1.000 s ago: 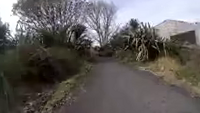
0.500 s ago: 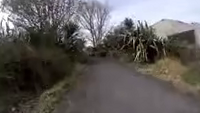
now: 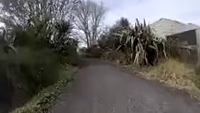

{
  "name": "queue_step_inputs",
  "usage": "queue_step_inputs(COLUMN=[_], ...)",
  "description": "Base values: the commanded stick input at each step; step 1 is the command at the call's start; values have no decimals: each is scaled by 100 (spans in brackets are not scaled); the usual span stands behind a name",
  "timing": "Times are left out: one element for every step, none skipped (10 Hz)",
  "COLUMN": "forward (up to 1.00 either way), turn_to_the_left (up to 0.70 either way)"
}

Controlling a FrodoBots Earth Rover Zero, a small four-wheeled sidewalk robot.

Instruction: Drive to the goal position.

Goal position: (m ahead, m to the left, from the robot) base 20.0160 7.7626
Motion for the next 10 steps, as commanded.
queue_step_inputs(forward=[99, 99, 99, 99, 99, 99, 99, 99, 99, 99], turn_to_the_left=[0, 0, 0, 0, 0, 0, 0, 0, 0, 0])
